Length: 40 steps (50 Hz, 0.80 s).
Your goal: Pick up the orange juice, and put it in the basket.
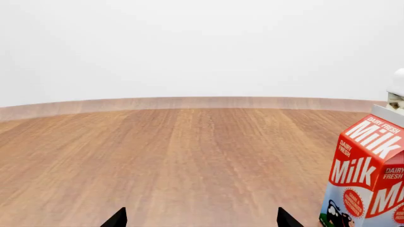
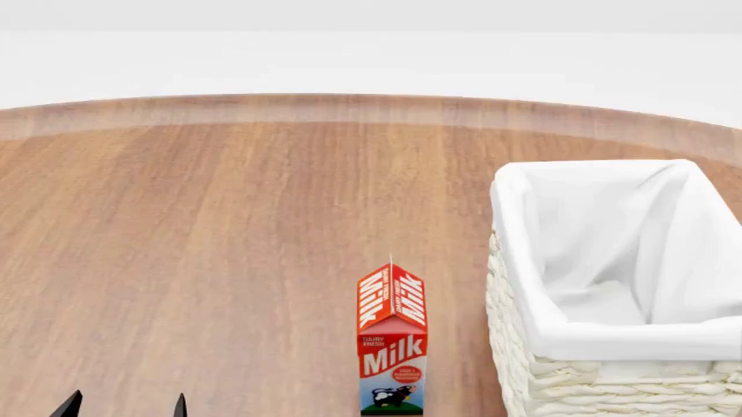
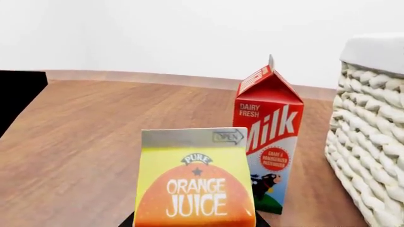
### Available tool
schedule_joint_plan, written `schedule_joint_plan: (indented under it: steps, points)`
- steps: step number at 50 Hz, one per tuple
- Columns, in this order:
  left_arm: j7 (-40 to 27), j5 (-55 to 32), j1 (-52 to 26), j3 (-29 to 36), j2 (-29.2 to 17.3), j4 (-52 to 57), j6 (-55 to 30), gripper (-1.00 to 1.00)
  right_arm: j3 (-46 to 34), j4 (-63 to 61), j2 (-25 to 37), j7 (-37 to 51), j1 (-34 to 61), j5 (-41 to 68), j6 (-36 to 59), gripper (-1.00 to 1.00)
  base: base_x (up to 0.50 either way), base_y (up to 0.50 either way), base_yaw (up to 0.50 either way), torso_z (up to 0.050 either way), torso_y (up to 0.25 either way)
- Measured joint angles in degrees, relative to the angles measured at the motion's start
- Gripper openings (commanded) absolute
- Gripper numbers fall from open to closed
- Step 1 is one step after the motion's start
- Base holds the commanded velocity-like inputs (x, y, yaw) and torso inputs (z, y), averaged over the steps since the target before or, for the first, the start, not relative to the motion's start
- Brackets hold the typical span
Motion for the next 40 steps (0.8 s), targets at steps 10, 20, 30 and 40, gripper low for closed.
schedule_joint_plan:
  steps: [10,20,30,40]
  points:
    - [-0.2,-0.1,0.0,0.2,-0.1,0.0,0.1,1.00,-0.5,-1.7,0.7,0.3,-0.6,0.9,0.8,-1.00,0.00,0.00,0.00,0.000,0.000]
    - [-0.3,-0.3,-0.1,0.4,-0.3,0.0,0.1,1.00,-1.0,-7.1,2.0,1.1,-1.9,1.3,3.4,-1.00,0.00,0.00,0.00,0.000,0.001]
    - [-0.4,-0.4,-0.1,0.5,-0.4,-0.1,0.2,1.00,-1.5,-13.6,3.5,1.9,-3.6,1.3,6.1,-1.00,0.00,0.00,0.00,0.000,0.000]
    - [-0.6,-0.5,-0.2,0.7,-0.5,-0.1,0.2,1.00,-1.9,-20.0,5.0,2.9,-4.9,1.0,8.7,-1.00,0.00,0.00,0.00,0.000,0.001]
